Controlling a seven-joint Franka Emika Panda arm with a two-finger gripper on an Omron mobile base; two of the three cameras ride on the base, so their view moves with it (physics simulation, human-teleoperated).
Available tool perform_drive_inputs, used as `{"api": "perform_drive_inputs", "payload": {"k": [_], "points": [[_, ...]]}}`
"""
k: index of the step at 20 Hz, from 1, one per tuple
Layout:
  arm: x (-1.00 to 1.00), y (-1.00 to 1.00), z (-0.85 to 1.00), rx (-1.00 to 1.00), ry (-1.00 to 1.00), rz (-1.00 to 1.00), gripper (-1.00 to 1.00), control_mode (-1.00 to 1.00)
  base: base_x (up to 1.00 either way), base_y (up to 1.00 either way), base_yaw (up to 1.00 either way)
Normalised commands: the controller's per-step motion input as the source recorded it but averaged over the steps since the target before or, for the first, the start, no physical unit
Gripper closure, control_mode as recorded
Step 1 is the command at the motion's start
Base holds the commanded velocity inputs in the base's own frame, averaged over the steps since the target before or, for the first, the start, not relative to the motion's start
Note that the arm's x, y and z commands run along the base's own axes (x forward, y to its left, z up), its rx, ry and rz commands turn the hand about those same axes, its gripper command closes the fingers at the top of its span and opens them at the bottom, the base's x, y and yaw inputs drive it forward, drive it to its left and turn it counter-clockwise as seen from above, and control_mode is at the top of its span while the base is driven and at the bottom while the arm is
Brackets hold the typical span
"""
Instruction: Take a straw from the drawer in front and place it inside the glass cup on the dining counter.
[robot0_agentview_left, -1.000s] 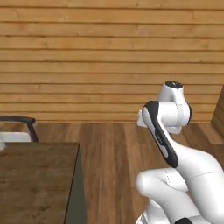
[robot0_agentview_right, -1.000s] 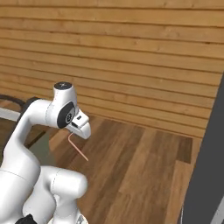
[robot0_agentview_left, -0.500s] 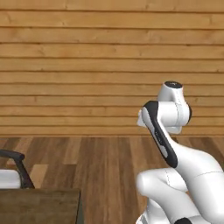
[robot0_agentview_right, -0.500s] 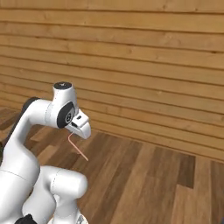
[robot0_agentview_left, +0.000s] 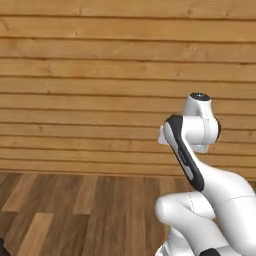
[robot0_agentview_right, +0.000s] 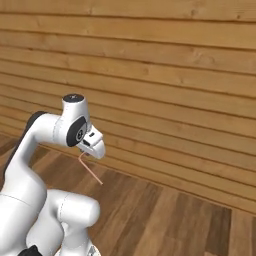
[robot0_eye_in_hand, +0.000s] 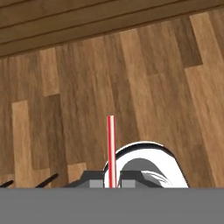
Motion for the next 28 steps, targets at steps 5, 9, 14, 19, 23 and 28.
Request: {"api": "perform_drive_inputs", "payload": {"k": [5, 9, 14, 19, 23, 28], "points": [[0.00, 0.00, 0.00, 0.00, 0.00, 0.00, 1.00, 1.00, 0.67, 0.38, 0.33], [0.00, 0.00, 0.00, 0.00, 0.00, 0.00, 1.00, 1.00, 0.16, 0.48, 0.41], [0.00, 0.00, 0.00, 0.00, 0.00, 0.00, 1.00, 1.00, 0.00, 0.59, 0.43], [0.00, 0.00, 0.00, 0.00, 0.00, 0.00, 1.00, 1.00, 0.00, 0.39, 0.45], [0.00, 0.00, 0.00, 0.00, 0.00, 0.00, 1.00, 1.00, 0.00, 0.32, 0.45], [0.00, 0.00, 0.00, 0.00, 0.00, 0.00, 1.00, 1.00, 0.00, 0.19, 0.51]]}}
